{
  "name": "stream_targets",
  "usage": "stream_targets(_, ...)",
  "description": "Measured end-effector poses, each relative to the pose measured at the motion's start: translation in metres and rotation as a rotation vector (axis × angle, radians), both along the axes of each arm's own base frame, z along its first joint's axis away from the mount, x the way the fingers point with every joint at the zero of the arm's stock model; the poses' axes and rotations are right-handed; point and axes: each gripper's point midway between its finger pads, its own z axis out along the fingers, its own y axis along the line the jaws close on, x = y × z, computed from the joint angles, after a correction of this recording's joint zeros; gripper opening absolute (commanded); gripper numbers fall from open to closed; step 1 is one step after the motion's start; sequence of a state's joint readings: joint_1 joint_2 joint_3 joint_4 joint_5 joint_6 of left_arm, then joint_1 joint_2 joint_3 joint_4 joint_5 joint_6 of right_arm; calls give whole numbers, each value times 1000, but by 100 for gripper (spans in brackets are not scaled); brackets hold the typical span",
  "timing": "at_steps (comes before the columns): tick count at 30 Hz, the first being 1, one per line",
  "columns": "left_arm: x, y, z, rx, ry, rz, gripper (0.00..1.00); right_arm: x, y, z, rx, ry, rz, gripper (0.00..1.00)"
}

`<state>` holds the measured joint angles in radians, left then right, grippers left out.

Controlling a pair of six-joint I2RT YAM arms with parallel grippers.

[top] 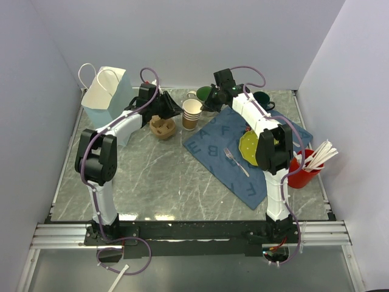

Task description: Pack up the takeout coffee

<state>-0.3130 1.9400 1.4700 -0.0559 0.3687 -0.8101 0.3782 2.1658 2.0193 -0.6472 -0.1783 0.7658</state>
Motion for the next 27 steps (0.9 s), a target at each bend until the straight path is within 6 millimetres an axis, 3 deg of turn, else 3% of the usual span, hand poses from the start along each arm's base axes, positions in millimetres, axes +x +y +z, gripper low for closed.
stream_targets(9, 1, -1, -9, 1, 15, -1, 36, 1, 1, 1, 9, -4, 5, 0)
stream_targets(20, 2, -2, -13, -3, 22, -3, 37, -4, -2, -14, -3, 25, 4, 0)
stream_targets(24, 2, -2, -13, -3, 21, -4, 37, -4, -2, -14, -3, 25, 4, 18)
stream_targets(26, 2, -2, -13, -1, 19, -5, 38, -3, -3, -14, -3, 25, 5, 18)
stream_targets(27, 2, -2, -13, -1, 19, -5, 38, -4, -3, -14, -4, 25, 7, 9)
